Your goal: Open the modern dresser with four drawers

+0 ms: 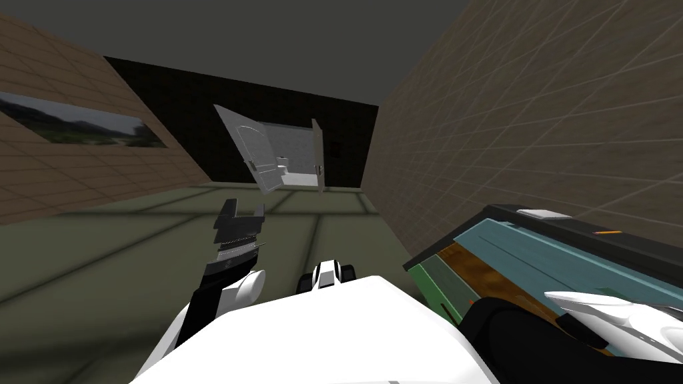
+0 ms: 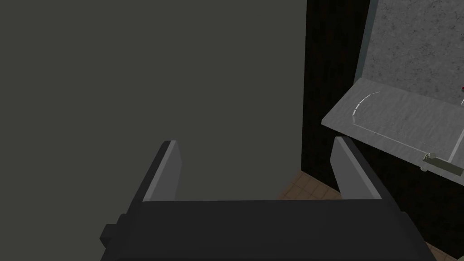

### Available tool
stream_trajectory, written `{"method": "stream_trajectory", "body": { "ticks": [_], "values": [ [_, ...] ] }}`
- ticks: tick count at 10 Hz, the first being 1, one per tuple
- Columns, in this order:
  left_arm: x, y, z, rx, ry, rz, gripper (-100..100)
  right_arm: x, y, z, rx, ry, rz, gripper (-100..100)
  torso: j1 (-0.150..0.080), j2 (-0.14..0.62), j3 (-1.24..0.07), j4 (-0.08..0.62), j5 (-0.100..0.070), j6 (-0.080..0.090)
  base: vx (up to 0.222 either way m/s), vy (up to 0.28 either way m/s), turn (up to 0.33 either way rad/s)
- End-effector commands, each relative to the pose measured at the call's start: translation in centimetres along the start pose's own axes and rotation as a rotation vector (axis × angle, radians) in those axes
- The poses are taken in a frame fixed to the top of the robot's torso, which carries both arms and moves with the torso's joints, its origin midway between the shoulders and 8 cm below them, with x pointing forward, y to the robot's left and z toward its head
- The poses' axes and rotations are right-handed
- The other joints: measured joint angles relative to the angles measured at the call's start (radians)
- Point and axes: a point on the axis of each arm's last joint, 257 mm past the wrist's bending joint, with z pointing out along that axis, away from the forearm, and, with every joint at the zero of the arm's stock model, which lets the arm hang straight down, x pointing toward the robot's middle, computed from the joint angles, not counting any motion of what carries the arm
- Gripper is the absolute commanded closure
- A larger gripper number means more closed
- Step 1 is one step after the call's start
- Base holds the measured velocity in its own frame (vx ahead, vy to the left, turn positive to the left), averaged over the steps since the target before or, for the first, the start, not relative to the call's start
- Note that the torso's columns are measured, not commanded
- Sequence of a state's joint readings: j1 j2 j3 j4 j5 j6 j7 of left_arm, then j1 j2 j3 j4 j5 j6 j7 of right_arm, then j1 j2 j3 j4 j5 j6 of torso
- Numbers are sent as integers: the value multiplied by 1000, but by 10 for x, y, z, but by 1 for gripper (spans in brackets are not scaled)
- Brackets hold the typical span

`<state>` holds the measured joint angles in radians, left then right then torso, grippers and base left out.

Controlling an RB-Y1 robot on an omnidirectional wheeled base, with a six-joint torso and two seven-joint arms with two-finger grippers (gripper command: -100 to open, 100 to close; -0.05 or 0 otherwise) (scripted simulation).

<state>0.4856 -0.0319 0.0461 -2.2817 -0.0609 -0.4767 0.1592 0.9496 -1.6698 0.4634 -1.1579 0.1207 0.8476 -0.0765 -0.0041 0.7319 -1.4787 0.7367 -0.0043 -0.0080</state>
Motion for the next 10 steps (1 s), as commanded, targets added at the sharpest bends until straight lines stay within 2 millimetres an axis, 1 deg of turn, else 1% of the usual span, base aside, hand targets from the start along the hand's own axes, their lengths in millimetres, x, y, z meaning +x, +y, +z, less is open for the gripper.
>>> {"method": "stream_trajectory", "body": {
  "ticks": [1, 2, 3, 5, 6, 7, 8, 10],
  "values": [
    [0, 0, 0, 0, 0, 0, 0, 1, 0, 0, -4, 24, 12, 100, 0, 1, 0, 0, 0, -1, -91, 84, 139],
    [0, 0, 0, 0, 0, 0, 0, 5, -1, 0, 1, 24, 5, 100, -1, 1, 0, 0, 1, -1, -44, 40, 19],
    [0, 0, 0, 0, 0, 0, 0, 15, -4, 1, 10, 60, 6, 100, -2, 0, -1, 0, 2, 4, -72, 89, 202],
    [0, 0, 0, 0, 0, 0, 0, 25, -7, 1, 18, 95, 8, 100, 2, 2, 2, 1, 0, -3, -135, 125, 240],
    [0, 0, 0, 0, 0, 0, 0, 30, -9, 1, 22, 112, 9, 100, 2, 2, 1, 1, 1, -1, -98, 121, 214],
    [0, 0, 0, 0, 0, 0, 0, 28, -16, 2, 28, 117, 3, -100, 0, -1, -1, 0, 1, 0, -75, 60, 88],
    [0, 0, 0, 0, 0, 0, 0, 25, -23, 3, 31, 125, 3, -100, -2, 0, -1, 0, 2, 4, -75, 14, 39],
    [0, 0, 0, 0, 0, 0, 0, 16, -35, 4, 37, 139, 2, -100, 0, 5, 2, 1, 4, 7, -93, -5, 73]
  ]
}}
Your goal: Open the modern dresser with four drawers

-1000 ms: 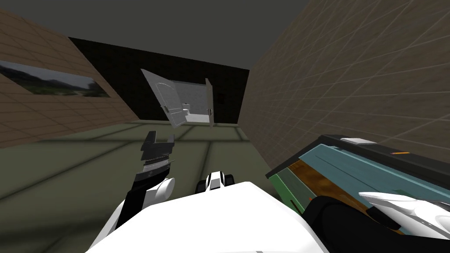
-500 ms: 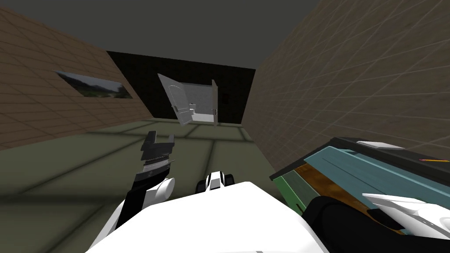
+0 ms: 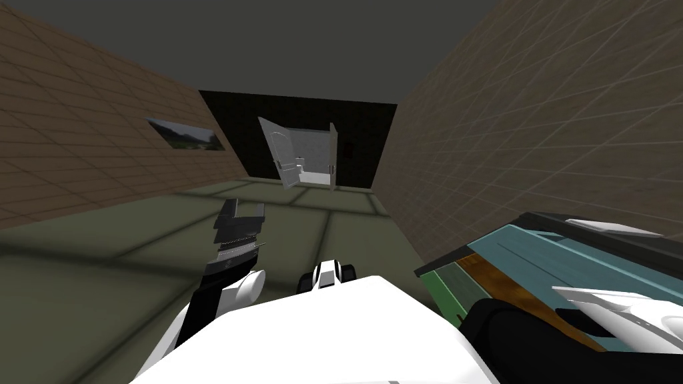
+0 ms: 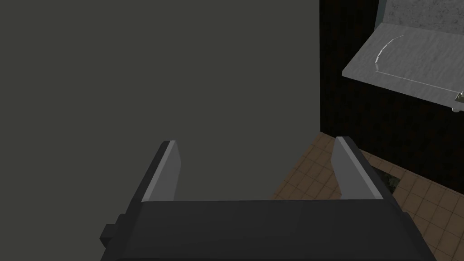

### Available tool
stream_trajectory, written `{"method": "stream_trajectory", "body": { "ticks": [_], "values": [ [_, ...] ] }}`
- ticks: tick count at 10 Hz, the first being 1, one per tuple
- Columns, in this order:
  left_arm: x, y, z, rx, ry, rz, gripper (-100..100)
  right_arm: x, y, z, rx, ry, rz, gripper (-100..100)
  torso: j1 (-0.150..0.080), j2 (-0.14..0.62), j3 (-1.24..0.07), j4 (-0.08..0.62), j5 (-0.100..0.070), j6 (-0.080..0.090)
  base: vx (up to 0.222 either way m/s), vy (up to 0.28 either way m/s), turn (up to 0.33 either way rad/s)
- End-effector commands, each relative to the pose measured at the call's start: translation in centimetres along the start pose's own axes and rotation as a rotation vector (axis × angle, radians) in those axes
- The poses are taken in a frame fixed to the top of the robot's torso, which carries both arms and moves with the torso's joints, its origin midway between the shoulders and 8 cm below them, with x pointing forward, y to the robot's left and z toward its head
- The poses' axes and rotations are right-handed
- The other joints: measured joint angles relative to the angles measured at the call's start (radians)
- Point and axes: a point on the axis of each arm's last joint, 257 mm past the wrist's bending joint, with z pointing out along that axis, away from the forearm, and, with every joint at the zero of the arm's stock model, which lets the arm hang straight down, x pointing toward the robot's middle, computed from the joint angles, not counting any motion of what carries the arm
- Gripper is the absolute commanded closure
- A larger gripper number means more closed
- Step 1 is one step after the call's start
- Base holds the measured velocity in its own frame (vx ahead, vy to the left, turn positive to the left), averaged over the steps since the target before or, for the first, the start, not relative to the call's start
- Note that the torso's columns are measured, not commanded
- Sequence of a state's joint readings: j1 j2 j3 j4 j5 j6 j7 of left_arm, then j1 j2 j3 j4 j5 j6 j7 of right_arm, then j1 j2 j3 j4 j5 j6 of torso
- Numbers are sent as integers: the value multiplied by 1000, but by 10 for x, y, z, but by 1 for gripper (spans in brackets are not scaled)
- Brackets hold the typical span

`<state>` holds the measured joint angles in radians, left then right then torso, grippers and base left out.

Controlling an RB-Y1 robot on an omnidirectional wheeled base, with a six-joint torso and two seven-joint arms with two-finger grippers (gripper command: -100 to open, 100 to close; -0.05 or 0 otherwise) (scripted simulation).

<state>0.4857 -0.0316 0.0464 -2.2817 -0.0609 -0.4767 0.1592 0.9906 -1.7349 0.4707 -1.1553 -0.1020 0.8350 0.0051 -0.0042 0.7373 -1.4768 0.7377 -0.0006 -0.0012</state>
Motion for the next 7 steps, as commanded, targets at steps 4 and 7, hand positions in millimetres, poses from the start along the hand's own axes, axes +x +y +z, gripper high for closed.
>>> {"method": "stream_trajectory", "body": {
  "ticks": [4, 7],
  "values": [
    [0, 0, 0, 0, 0, 0, 0, -21, -24, 0, 12, 31, -1, -100, 6, 0, 0, 0, 1, 1, -82, 12, 51],
    [0, 0, 0, 0, 0, 0, 0, -30, -33, -1, 15, 49, 5, -100, 8, 0, -1, 0, 5, 2, -74, 17, 52]
  ]
}}
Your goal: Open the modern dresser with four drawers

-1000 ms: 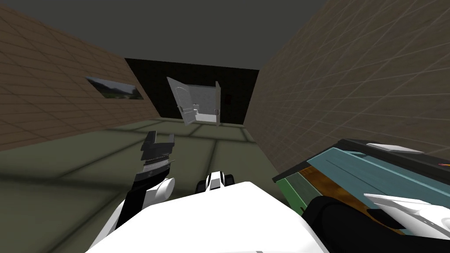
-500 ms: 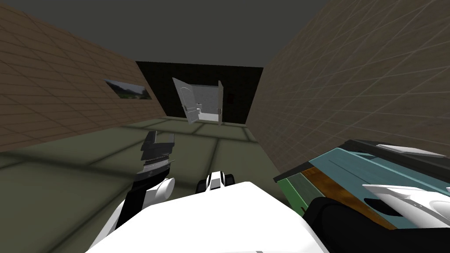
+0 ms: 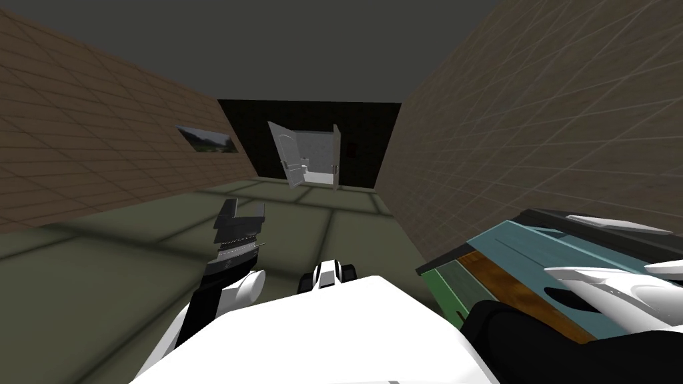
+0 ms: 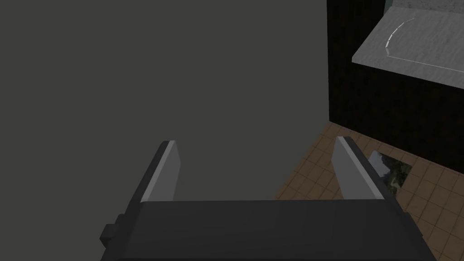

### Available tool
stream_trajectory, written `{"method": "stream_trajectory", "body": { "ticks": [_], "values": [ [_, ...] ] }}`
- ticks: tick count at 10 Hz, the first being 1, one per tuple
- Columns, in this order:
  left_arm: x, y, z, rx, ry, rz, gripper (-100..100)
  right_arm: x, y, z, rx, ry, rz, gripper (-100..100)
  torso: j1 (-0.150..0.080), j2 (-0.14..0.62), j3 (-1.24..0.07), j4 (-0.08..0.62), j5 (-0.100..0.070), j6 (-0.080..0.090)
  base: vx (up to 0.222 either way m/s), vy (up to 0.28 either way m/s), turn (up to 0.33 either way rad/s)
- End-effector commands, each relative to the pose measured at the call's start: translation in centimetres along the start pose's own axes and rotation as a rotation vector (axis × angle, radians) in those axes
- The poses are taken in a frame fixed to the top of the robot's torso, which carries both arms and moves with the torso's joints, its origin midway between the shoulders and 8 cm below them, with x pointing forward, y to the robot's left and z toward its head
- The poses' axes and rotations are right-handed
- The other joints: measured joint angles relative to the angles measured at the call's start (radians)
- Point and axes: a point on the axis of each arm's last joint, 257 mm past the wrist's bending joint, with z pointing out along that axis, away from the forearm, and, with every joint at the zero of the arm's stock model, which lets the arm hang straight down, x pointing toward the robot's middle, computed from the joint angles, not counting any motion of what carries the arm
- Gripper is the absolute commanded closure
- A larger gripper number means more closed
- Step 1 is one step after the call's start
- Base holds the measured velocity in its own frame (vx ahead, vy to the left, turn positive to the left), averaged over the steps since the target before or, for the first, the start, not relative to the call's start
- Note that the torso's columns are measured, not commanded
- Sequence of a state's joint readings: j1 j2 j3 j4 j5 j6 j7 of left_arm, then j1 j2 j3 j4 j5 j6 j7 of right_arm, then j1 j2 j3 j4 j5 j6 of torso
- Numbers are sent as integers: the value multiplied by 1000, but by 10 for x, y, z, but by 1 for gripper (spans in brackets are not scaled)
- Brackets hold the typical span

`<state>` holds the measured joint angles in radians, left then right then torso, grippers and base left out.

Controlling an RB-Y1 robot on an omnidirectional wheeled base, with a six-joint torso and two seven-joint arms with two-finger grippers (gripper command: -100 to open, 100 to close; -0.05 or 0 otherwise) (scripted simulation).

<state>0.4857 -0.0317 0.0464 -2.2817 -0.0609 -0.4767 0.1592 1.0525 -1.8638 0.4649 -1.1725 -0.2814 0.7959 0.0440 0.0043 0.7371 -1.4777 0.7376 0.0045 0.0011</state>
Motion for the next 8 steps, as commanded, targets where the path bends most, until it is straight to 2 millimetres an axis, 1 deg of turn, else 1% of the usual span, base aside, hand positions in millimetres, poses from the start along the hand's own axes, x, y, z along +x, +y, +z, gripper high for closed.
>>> {"method": "stream_trajectory", "body": {
  "ticks": [1, 2, 3, 8],
  "values": [
    [0, 0, 0, 0, 0, 0, 0, -12, -11, -2, 8, 14, 3, -100, 2, 1, 0, 0, 2, 0, -89, 17, 58],
    [0, 0, 0, 0, 0, 0, 0, -7, -6, -3, -1, 14, 4, -100, 4, 1, 0, 0, 4, -2, -42, 4, 29],
    [0, 0, 0, 0, 0, 0, 0, -8, -4, -3, -5, 15, 5, 0, 4, 0, -1, 0, 3, 1, -5, -2, 12],
    [0, 0, 0, 0, 0, 0, 0, -5, 2, -5, -23, 19, 6, 0, 0, 1, 1, 0, 0, -1, 0, 0, 0]
  ]
}}
